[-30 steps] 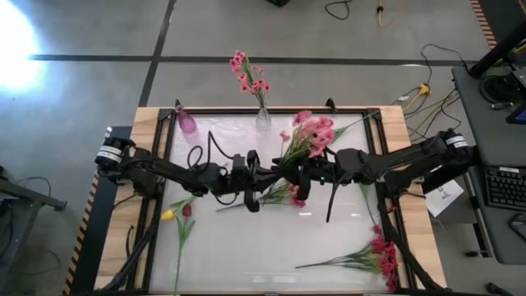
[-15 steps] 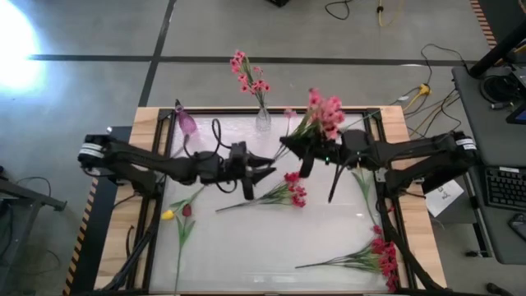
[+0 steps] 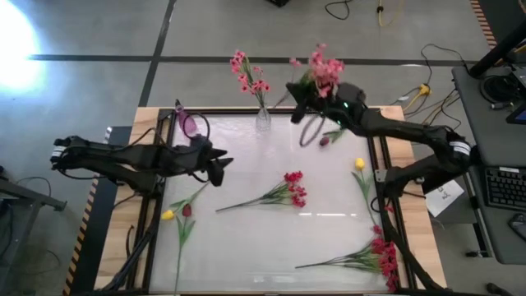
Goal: Sort flowers into vase by color
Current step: Put the pink flowers into the transparent vase
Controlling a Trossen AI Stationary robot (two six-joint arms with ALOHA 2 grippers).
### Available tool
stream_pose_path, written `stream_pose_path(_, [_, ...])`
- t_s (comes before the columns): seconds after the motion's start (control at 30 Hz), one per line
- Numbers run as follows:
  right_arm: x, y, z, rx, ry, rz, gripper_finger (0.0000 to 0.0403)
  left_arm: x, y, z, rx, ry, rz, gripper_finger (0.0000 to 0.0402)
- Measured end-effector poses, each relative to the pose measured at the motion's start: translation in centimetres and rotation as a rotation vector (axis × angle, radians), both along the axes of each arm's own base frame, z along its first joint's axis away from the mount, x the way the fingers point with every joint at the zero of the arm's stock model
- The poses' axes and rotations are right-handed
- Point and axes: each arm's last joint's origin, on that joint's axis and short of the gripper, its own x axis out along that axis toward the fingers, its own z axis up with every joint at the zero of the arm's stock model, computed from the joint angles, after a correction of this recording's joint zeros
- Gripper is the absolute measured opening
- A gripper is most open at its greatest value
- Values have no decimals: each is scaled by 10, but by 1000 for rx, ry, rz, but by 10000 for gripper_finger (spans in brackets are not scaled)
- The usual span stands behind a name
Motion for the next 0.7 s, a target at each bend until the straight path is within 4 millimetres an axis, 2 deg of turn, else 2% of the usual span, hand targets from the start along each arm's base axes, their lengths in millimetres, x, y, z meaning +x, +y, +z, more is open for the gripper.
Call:
stream_pose_path(0.13, [19,-29,1,19,0,-12,9,-13,4,-18,-10,50,67,160])
stream_pose_path(0.27, [39,-48,-6,61,38,-29,9,-21,6,-44,-56,101,102,161])
stream_pose_path(0.47, [58,-61,-12,115,69,-35,9,-25,6,-68,-72,167,104,162])
stream_pose_path(0.7, [71,-68,-27,171,108,-30,9,-26,6,-73,-70,179,104,162])
